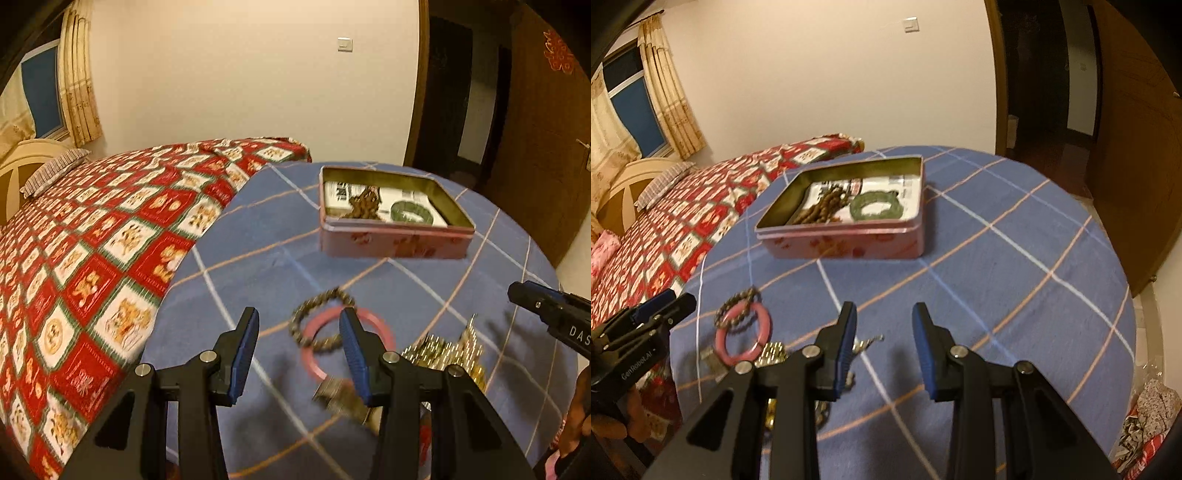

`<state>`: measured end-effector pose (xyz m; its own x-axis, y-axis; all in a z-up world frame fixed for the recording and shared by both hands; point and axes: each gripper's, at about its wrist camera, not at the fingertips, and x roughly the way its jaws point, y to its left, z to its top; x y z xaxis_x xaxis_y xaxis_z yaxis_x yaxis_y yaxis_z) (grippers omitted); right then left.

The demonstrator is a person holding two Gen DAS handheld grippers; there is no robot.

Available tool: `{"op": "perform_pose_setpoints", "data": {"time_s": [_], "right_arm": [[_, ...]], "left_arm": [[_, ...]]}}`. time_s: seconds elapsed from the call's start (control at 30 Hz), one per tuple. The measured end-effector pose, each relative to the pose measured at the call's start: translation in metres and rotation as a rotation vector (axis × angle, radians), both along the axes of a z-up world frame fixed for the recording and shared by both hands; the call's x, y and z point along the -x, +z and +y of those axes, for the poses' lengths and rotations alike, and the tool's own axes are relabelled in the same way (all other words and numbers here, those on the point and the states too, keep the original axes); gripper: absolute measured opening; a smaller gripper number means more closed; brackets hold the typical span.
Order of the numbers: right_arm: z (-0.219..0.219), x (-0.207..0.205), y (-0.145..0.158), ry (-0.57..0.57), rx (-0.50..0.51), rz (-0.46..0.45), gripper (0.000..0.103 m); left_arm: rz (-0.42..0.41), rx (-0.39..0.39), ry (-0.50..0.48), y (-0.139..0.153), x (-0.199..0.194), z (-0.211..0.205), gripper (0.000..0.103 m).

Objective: Organize jewelry
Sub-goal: 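Grasp the small dark bead bracelet with the left gripper while the right gripper grasps the pink bangle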

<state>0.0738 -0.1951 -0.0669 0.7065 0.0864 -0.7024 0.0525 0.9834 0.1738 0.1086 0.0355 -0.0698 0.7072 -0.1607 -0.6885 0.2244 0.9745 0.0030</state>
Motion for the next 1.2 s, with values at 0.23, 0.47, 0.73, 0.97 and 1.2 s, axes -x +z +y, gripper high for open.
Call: {"op": "perform_pose_setpoints", "data": {"time_s": [0.23,0.47,0.73,0.97,1.2], "right_arm": [[0.006,0.012,-0.006,0.015,-0.004,0.026,0.036],[0.013,0.016,-0.002,0.031,-0.006,0.017,0.036],[0.013,0.016,-0.002,0.021,-0.008,0.022,0.036],[0.01,0.013,-0.004,0.01,-0.015,0.03,0.036],[0.011,0.012,-0.003,0.013,-0.018,0.029,0.036]], "left_arm": [[0.023,0.0,-0.009,-0.01,0.008,0.007,0.046],[0.028,-0.004,-0.097,-0.017,0.004,-0.014,0.046],[0.028,-0.074,-0.159,-0.03,-0.017,-0.034,0.046],[0.114,-0.07,-0.181,-0.049,-0.028,-0.039,0.023],[0.129,0.04,-0.134,-0.047,-0.036,-0.024,0.01]]}}
